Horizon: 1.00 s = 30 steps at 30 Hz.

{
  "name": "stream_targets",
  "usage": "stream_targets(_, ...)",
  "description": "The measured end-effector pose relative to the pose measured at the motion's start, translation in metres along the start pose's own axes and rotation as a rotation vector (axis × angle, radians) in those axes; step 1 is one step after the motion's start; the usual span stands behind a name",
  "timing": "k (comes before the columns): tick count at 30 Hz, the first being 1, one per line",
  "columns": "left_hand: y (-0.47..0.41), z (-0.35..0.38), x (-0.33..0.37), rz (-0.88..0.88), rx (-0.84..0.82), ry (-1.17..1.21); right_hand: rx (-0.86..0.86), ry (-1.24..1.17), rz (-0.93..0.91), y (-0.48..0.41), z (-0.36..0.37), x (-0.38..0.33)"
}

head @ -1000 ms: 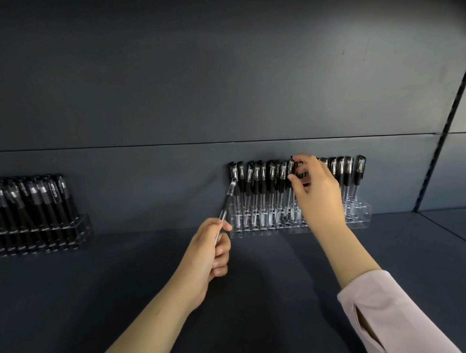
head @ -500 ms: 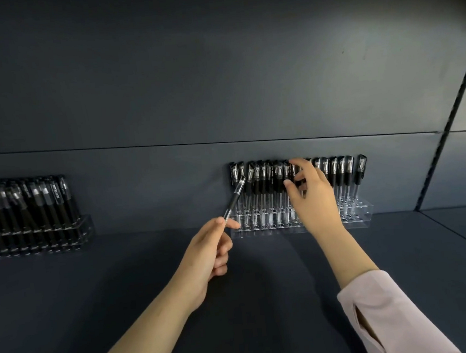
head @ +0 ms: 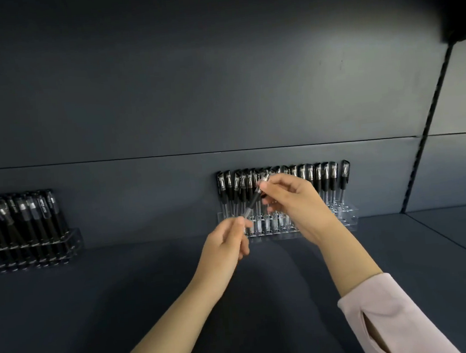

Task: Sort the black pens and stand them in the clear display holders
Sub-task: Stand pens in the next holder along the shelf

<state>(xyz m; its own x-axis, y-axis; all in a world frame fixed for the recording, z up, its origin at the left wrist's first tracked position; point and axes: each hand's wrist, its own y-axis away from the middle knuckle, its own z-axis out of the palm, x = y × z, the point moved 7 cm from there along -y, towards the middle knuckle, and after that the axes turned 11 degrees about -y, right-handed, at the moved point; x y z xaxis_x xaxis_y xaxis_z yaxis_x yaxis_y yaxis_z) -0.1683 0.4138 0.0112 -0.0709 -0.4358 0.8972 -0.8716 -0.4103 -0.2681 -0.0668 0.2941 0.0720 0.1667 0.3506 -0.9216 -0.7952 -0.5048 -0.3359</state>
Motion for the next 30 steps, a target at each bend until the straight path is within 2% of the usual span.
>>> stream_targets(2,-0.007,-0.005,0.004,0.117,0.169,-0.229,0.108,-0.073,-0.062,-0.001,-0.014,-0.007)
stream_targets(4,-0.010,-0.005,0.010,0.289,0.283,-0.545,0.300,-0.038,-0.207,0.001,-0.035,-0.021)
stream_targets(6,-0.012,0.001,0.008,0.443,0.297,-0.812,0.465,0.078,-0.352,0.007,-0.053,-0.034)
stream_targets(9,-0.017,0.008,-0.002,0.532,0.267,-1.018,0.565,0.223,-0.465,0.015,-0.066,-0.042)
stream_targets(15,-0.029,0.008,-0.012,0.524,0.241,-1.085,0.538,0.399,-0.516,0.014,-0.060,-0.046)
stream_targets(22,-0.029,0.010,-0.014,0.477,0.218,-1.054,0.456,0.526,-0.511,0.011,-0.052,-0.040)
stream_targets(30,-0.029,0.010,-0.015,0.449,0.183,-1.014,0.343,0.801,-0.623,0.004,-0.033,-0.030)
